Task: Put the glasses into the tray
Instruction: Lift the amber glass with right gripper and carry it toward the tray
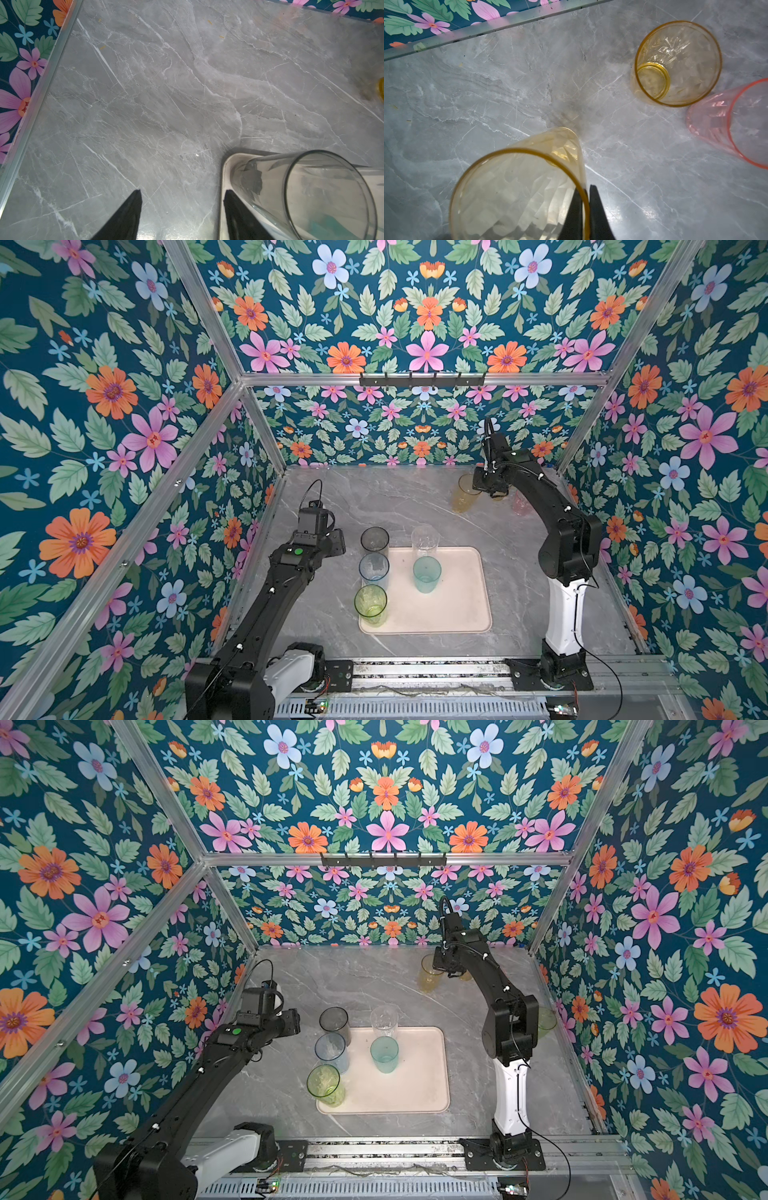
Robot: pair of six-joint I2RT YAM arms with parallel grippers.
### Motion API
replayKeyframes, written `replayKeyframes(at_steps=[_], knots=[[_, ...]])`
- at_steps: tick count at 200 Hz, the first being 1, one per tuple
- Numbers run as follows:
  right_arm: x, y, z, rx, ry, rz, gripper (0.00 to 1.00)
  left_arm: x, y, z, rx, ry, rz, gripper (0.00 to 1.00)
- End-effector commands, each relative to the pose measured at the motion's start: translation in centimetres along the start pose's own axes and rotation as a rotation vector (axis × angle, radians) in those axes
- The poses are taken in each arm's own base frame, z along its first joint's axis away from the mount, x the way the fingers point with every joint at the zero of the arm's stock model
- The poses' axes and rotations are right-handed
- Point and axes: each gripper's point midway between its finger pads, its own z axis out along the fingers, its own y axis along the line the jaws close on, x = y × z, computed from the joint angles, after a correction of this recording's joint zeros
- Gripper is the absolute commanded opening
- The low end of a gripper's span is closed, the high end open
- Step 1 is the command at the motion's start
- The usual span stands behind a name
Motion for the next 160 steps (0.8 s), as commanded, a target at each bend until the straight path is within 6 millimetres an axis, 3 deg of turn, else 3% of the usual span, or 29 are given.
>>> replayKeyframes(at_steps=[1, 88, 143, 150, 153, 160], knots=[[0.5, -0.4, -1.3, 0.009, 0.008, -0.025, 0.0, -0.1, -0.1, -0.1, 0.008, 0.0, -0.004, 0.66], [3.6, -1.5, -8.2, -0.022, -0.023, -0.052, 0.0, -0.3, -0.2, -0.2, 0.01, -0.008, -0.006, 0.66], [6.7, -1.4, -11.1, -0.011, -0.002, -0.098, 0.0, -0.3, -0.2, -0.3, 0.011, -0.011, -0.007, 0.66], [7.4, -1.5, -10.8, 0.001, 0.012, -0.107, 0.0, -0.3, -0.2, -0.3, 0.012, -0.012, -0.007, 0.66], [7.4, -1.5, -12.0, -0.007, -0.009, -0.109, 0.0, -0.3, -0.2, -0.3, 0.012, -0.012, -0.007, 0.66], [7.9, -1.4, -12.4, -0.008, -0.013, -0.116, 0.0, -0.3, -0.2, -0.4, 0.013, -0.012, -0.006, 0.66]])
